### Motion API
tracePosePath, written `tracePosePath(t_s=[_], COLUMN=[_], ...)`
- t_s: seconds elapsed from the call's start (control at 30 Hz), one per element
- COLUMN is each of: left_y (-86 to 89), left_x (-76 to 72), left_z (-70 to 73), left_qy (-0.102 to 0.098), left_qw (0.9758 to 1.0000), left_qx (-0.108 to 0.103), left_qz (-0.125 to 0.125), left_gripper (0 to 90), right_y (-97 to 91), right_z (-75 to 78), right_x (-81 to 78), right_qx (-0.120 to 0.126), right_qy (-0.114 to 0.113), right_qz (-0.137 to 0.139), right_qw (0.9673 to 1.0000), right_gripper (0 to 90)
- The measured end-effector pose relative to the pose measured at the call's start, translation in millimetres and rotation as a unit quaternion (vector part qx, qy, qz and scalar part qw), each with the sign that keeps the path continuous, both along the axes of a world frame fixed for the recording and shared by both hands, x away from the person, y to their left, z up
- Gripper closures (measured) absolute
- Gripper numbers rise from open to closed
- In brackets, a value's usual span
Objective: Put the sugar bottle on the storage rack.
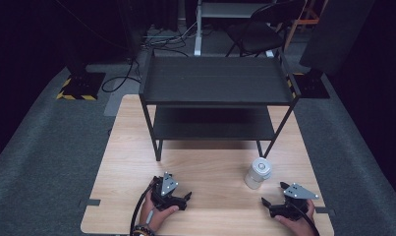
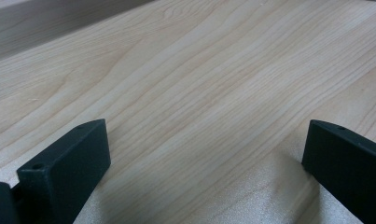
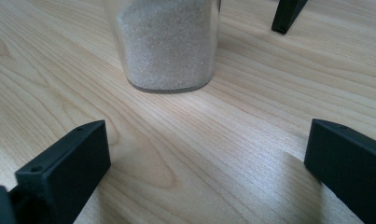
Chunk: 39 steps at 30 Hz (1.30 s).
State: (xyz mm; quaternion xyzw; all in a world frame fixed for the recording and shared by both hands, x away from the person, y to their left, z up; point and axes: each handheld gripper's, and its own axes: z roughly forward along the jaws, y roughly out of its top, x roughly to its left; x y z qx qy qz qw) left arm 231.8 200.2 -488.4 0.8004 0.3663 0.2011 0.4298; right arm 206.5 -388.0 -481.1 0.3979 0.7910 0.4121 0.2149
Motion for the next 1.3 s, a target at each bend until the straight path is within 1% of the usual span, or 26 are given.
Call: tracePosePath(t_s=[0.2, 0.23, 0.33, 0.37, 0.4, 0.47, 0.5, 0.53, 0.67, 0.77, 0.83, 0.93, 1.03, 1.13, 1.2, 1.3], left_y=[0.0, -0.1, 0.0, 0.0, 0.0, 0.1, 0.0, 0.1, 0.0, 0.0, 0.0, 0.0, 0.1, 0.1, 0.1, 0.1], left_x=[0.0, -0.4, -0.2, -0.1, -0.1, 0.0, -0.1, 0.0, -0.1, -0.1, -0.1, -0.1, -0.1, -0.1, 0.0, -0.1], left_z=[0.0, -0.1, 0.0, 0.1, 0.1, 0.1, 0.2, 0.1, 0.1, 0.1, 0.1, 0.2, 0.1, 0.2, 0.2, 0.1], left_qy=[0.0, 0.0, 0.0, 0.0, 0.0, 0.001, 0.0, 0.0, 0.0, 0.0, 0.0, 0.0, 0.0, 0.0, 0.0, 0.0], left_qw=[1.0, 1.0, 1.0, 1.0, 1.0, 1.0, 1.0, 1.0, 1.0, 1.0, 1.0, 1.0, 1.0, 1.0, 1.0, 1.0], left_qx=[0.0, 0.0, 0.0, 0.0, -0.001, -0.001, 0.0, 0.0, 0.0, 0.0, 0.0, 0.0, -0.001, 0.0, 0.0, -0.001], left_qz=[0.0, 0.0, 0.0, 0.0, 0.0, 0.0, 0.0, 0.0, 0.0, 0.0, 0.0, 0.0, 0.0, 0.0, 0.0, 0.0], left_gripper=[0.7, 0.7, 0.6, 0.7, 0.7, 0.6, 0.7, 0.7, 0.7, 0.7, 0.7, 0.7, 0.7, 0.7, 0.7, 0.7], right_y=[-1.0, -2.3, -4.0, -5.2, -7.2, -9.9, -10.2, -9.9, -11.2, -6.0, -4.4, -0.5, 2.7, 5.6, 4.8, 8.1], right_z=[0.3, 0.4, 0.6, 1.7, 1.6, 1.9, 2.2, 2.6, 4.8, 10.1, 12.1, 16.3, 22.0, 25.8, 25.4, 26.7], right_x=[0.0, 0.4, 0.9, 2.5, 3.7, 6.2, 7.0, 7.1, 7.6, 9.7, 12.2, 15.8, 21.4, 26.5, 30.5, 33.7], right_qx=[0.001, 0.0, 0.0, 0.0, 0.005, 0.019, 0.021, 0.022, 0.04, 0.043, 0.05, 0.059, 0.065, 0.064, 0.078, 0.078], right_qy=[0.001, 0.001, 0.001, 0.003, 0.003, 0.006, 0.008, 0.006, -0.006, -0.016, -0.02, -0.029, -0.036, -0.04, -0.039, -0.043], right_qz=[0.002, 0.009, 0.017, 0.025, 0.031, 0.034, 0.035, 0.035, 0.04, 0.047, 0.051, 0.051, 0.052, 0.055, 0.058, 0.06], right_qw=[1.0, 1.0, 0.9999, 0.9997, 0.9995, 0.9992, 0.9991, 0.9991, 0.9984, 0.9979, 0.9972, 0.9966, 0.9959, 0.9956, 0.9945, 0.9942], right_gripper=[0.1, 0.1, 0.1, 0.9, 1.4, 1.1, 1.1, 1.1, 1.1, 1.1, 1.0, 1.2, 3.5, 5.7, 6.5, 7.5])
